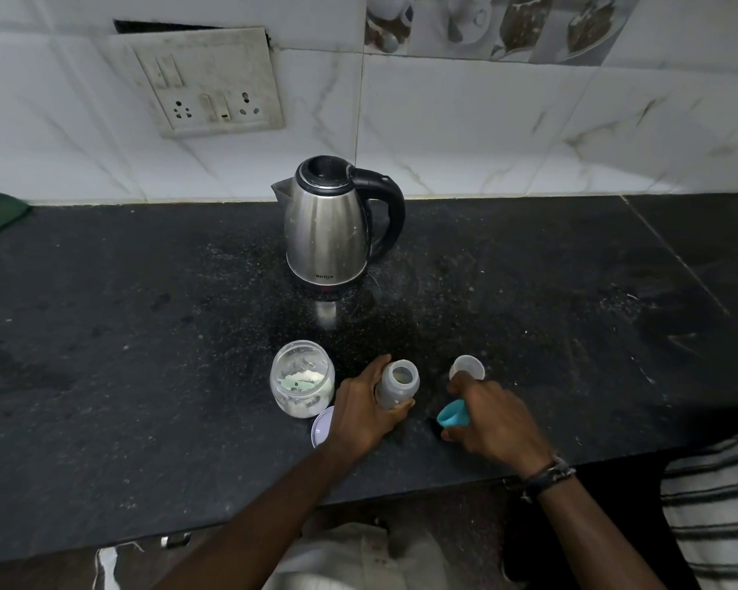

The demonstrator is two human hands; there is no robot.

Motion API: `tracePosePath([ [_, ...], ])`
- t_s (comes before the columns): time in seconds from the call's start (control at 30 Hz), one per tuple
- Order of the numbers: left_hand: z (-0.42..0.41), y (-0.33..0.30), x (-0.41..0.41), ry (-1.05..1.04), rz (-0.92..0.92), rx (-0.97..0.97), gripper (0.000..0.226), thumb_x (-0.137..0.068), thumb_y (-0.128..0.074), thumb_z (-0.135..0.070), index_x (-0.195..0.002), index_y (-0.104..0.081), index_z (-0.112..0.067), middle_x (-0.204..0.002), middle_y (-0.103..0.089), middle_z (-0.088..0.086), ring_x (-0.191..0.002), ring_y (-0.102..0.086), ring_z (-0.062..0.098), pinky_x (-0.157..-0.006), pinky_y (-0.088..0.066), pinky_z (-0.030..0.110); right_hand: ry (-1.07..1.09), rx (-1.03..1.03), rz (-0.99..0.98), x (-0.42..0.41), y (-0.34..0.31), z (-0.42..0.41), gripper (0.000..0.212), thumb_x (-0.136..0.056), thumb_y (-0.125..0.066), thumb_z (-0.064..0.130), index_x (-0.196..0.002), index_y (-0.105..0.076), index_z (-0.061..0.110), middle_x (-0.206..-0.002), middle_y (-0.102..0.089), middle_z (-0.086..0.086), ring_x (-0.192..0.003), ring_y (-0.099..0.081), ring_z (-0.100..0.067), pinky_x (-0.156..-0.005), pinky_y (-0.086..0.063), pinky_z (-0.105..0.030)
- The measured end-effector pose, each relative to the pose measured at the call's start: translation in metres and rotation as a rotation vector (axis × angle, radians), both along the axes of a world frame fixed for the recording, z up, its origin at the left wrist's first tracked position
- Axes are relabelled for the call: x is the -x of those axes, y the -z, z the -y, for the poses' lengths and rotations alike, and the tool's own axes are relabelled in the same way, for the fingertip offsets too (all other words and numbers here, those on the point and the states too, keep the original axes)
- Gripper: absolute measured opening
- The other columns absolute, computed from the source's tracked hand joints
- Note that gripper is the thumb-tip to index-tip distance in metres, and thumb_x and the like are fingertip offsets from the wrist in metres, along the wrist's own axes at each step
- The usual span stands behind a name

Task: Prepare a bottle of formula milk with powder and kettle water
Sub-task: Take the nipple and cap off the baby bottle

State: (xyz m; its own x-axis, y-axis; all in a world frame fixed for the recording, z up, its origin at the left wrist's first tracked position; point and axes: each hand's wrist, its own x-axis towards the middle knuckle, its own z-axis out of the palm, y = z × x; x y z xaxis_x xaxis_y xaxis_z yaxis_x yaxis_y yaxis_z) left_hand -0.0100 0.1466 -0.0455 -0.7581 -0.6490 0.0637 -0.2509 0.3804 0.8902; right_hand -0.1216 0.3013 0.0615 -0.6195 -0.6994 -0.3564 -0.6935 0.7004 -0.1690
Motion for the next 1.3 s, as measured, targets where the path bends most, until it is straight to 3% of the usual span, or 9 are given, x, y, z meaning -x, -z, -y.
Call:
tracePosePath([
  [0.3, -0.002, -0.004, -0.002, 0.000, 0.013, 0.010, 0.088, -0.064, -0.073, -0.059, -0.139, -0.054, -0.019, -0.123, -0.071, -0.002, -0.112, -0.067, 0.014, -0.095, -0.054, 0.037, -0.060, 0.050, -0.121, -0.008, 0.023, 0.005, 0.065, -0.088, -0.066, 0.037, -0.142, -0.035, 0.021, -0.134, -0.057, -0.004, -0.114, -0.060, -0.024, -0.087, -0.053, -0.038],
  [0.57, -0.001, -0.009, -0.004, 0.026, 0.038, -0.019, 0.091, -0.064, -0.075, -0.059, -0.142, -0.050, -0.020, -0.128, -0.068, -0.003, -0.118, -0.064, 0.013, -0.098, -0.052, 0.039, -0.101, 0.084, -0.130, -0.011, 0.030, 0.008, 0.052, -0.086, -0.067, 0.034, -0.130, -0.044, 0.019, -0.130, -0.054, -0.003, -0.114, -0.056, -0.024, -0.085, -0.054, -0.040],
  [0.87, -0.003, -0.010, -0.008, 0.054, 0.033, -0.017, 0.095, -0.063, -0.076, -0.059, -0.143, -0.050, -0.015, -0.134, -0.064, -0.002, -0.123, -0.060, 0.010, -0.102, -0.050, 0.037, -0.124, 0.088, -0.122, -0.008, 0.026, 0.007, 0.061, -0.083, -0.072, 0.037, -0.134, -0.043, 0.022, -0.133, -0.049, -0.001, -0.117, -0.054, -0.023, -0.087, -0.052, -0.038],
  [1.07, -0.007, -0.019, -0.011, 0.047, -0.008, 0.002, 0.112, -0.063, -0.076, -0.064, -0.152, -0.036, -0.010, -0.147, -0.041, -0.014, -0.134, -0.042, 0.000, -0.112, -0.038, 0.024, -0.139, 0.145, -0.126, -0.009, 0.023, 0.008, 0.057, -0.082, -0.072, 0.039, -0.129, -0.046, 0.023, -0.130, -0.051, 0.001, -0.110, -0.058, -0.023, -0.081, -0.052, -0.038],
  [1.3, -0.012, -0.028, -0.015, 0.060, -0.069, 0.029, 0.108, -0.072, -0.079, -0.057, -0.155, -0.028, -0.010, -0.159, -0.032, -0.006, -0.145, -0.026, -0.006, -0.116, -0.027, 0.017, -0.171, 0.183, -0.112, -0.006, 0.024, 0.007, 0.058, -0.079, -0.073, 0.044, -0.128, -0.047, 0.026, -0.128, -0.052, 0.006, -0.109, -0.058, -0.020, -0.078, -0.053, -0.037],
])
